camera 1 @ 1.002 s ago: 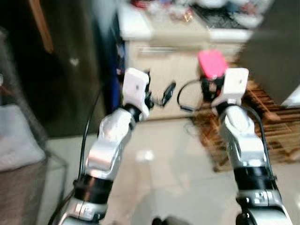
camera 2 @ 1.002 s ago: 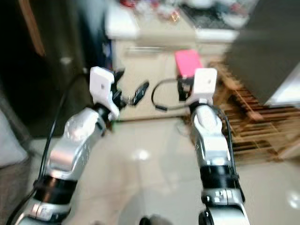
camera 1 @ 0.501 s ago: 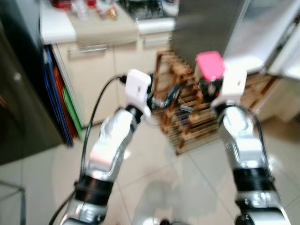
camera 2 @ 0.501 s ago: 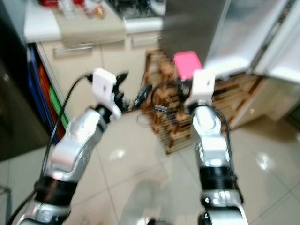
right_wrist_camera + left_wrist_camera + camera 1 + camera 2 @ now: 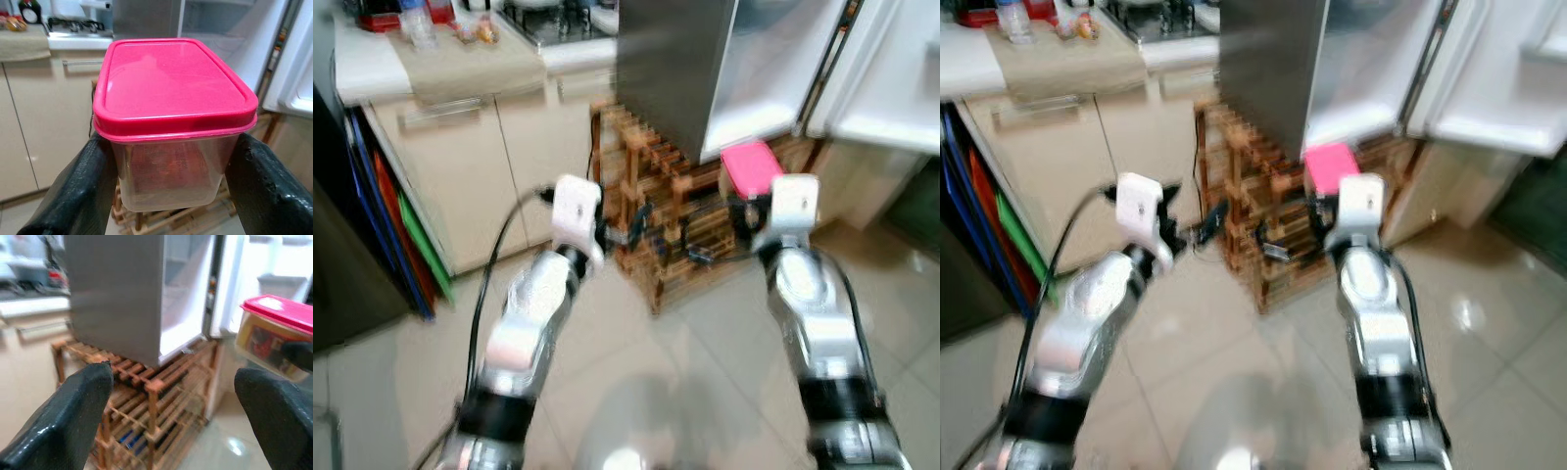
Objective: Restocking fridge
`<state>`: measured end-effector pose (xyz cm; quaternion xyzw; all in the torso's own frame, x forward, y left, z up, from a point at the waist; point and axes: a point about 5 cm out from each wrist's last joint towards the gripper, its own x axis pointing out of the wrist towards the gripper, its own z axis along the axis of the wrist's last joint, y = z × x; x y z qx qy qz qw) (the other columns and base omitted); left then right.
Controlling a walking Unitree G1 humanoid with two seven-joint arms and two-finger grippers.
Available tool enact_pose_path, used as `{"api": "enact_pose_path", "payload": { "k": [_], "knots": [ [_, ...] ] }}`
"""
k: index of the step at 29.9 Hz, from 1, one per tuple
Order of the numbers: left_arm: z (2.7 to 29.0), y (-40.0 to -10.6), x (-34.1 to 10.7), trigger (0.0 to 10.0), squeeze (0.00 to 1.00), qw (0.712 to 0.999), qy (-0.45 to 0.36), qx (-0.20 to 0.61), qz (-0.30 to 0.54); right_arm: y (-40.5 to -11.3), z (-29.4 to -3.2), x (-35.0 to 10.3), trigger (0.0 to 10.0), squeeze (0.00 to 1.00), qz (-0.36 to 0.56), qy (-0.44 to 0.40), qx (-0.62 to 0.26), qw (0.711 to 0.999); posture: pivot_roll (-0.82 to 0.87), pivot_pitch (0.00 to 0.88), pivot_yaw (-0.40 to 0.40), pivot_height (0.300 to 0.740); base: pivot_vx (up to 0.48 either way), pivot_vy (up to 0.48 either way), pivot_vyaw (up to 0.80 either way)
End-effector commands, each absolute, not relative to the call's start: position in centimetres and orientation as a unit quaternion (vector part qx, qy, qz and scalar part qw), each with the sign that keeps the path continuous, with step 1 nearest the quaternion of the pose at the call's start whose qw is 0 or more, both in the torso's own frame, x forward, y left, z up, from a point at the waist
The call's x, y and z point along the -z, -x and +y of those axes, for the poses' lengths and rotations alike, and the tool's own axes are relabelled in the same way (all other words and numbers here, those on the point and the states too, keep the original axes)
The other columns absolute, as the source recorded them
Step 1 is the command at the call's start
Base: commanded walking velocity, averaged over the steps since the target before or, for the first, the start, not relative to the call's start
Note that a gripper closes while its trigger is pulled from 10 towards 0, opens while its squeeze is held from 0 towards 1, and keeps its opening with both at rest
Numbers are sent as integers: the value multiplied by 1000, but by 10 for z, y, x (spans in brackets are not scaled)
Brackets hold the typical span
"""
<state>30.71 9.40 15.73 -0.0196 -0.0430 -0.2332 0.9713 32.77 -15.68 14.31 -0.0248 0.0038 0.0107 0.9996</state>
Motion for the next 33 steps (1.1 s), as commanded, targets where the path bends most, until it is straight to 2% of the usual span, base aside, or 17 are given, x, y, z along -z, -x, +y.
{"api": "enact_pose_path", "payload": {
  "k": [1,33],
  "knots": [
    [90,-307,-156,10000,0,968,18,246,-42,-327,-162,-150,0,0,-13,26,0,1000,-24,0,-16,740,394,-270,0],
    [89,-306,-155,10000,0,968,15,248,-41,-327,-163,-148,0,0,-7,27,2,1000,-24,0,-16,740,394,-270,0]
  ]
}}
